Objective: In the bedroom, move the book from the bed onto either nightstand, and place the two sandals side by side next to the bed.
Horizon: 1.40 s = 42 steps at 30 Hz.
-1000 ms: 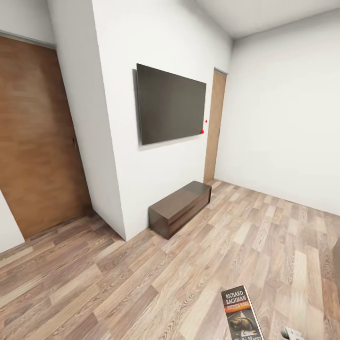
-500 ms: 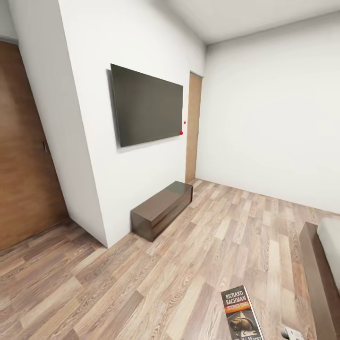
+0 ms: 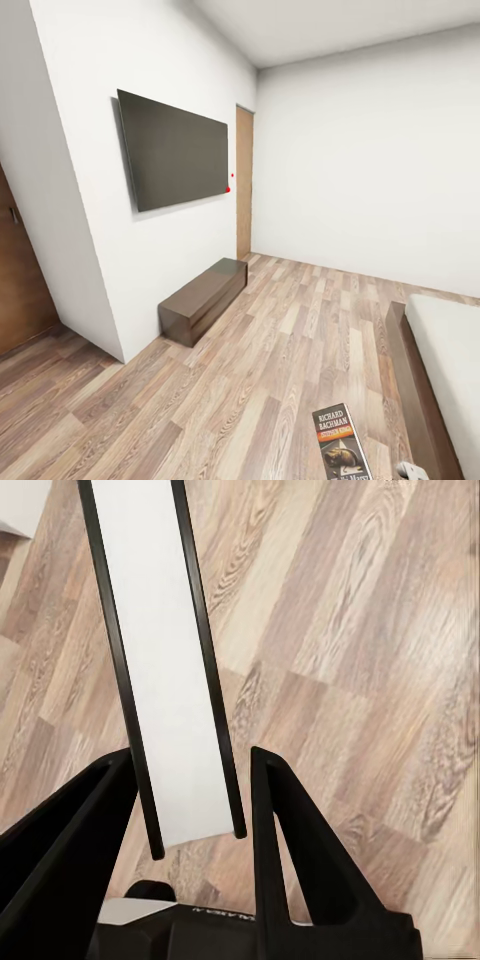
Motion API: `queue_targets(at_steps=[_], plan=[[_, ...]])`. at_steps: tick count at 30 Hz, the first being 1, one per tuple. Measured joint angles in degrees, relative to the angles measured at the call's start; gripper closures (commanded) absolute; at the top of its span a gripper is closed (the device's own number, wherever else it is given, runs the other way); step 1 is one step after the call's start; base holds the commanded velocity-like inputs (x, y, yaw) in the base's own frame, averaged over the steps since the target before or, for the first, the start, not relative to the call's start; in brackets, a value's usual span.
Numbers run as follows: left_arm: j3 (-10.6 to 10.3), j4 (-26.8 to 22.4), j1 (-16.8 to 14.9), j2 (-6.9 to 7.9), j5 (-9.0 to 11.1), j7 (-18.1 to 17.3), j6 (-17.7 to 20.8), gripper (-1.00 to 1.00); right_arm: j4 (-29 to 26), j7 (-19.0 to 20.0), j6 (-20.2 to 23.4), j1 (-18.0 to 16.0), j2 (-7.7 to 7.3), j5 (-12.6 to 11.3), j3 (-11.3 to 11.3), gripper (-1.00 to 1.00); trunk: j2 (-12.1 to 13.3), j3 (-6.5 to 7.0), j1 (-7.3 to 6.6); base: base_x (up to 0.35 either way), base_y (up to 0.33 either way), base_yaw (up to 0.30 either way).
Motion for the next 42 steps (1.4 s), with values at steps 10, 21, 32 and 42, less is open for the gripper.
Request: queue_targets(at_steps=[10,21,32,42], plan=[[0.00,0.00,0.00,0.00,0.05,0.00,0.00,-1.00,0.00,0.00,0.00,0.00,0.00,-0.06,0.00,1.00,0.00,0.38,0.00,0.000,0.000,-0.279],[0.00,0.00,0.00,0.00,0.06,0.00,0.00,-1.00,0.00,0.00,0.00,0.00,0.00,-0.13,0.01,1.00,0.00,0.81,0.00,0.000,0.000,-0.279],[0.00,0.00,0.00,0.00,0.07,0.00,0.00,-1.00,0.00,0.00,-0.04,0.00,0.00,-0.13,0.01,1.00,0.00,1.25,0.00,0.000,0.000,-0.279],[0.00,0.00,0.00,0.00,0.07,0.00,0.00,-1.00,0.00,0.00,-0.07,0.00,0.00,-0.13,0.02,1.00,0.00,1.65,0.00,0.000,0.000,-0.279]])
